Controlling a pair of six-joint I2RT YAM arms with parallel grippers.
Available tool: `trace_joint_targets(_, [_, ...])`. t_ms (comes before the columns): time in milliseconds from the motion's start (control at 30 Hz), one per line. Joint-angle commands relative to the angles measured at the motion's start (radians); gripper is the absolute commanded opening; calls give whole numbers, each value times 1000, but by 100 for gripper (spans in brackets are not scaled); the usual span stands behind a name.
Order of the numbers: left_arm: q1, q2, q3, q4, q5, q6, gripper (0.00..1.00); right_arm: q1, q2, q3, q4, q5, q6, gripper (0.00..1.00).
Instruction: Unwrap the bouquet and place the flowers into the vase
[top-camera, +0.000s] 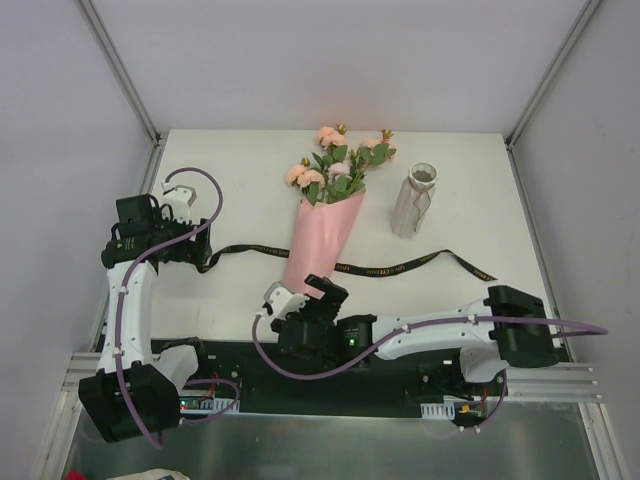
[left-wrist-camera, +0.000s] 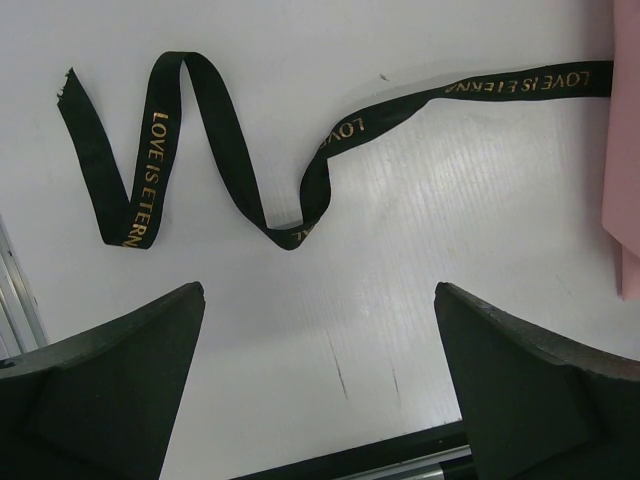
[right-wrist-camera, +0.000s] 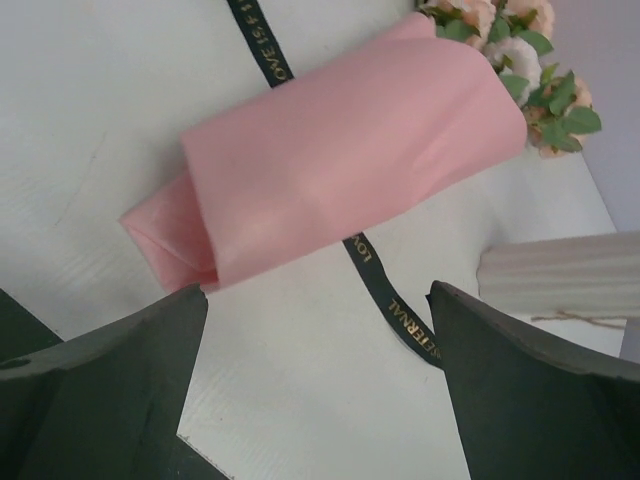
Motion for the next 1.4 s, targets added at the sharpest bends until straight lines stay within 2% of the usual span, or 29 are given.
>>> trace_joint_targets(0, [-5, -15, 37, -13, 1, 14, 99, 1, 121, 125, -60, -123, -87, 96])
trace_joint_targets(133, [-5, -17, 31, -16, 1, 19, 99, -14, 273, 230, -117, -94, -99, 96])
trace_joint_targets(367, [-5, -11, 38, -21, 17, 17, 99, -84, 376, 295, -151, 14, -98, 96])
trace_joint_targets(700, [-5, 12, 41, -21, 32, 9, 99, -134, 427, 251, 82, 33, -254, 96])
trace_joint_targets(933, [-5, 11, 43, -21, 26, 20, 99, -135, 534, 294, 180, 27, -361, 96])
trace_joint_targets(1100, [-5, 9, 37, -21, 26, 20, 99, -163, 546, 332, 277, 74, -404, 98])
trace_joint_targets(1167, [-5, 6, 37, -21, 26, 20, 99, -177, 505, 321, 330, 104, -439, 93])
trace_joint_targets(1200, [-3, 6, 37, -21, 26, 19, 99, -181, 458, 304, 384, 111, -449, 85])
trace_joint_targets(1300, [-5, 2, 38, -21, 24, 17, 99, -181, 332, 257, 482, 142, -466, 68])
trace_joint_targets(1367, [-5, -3, 40, -21, 23, 16, 99, -175, 258, 225, 516, 145, -441, 65])
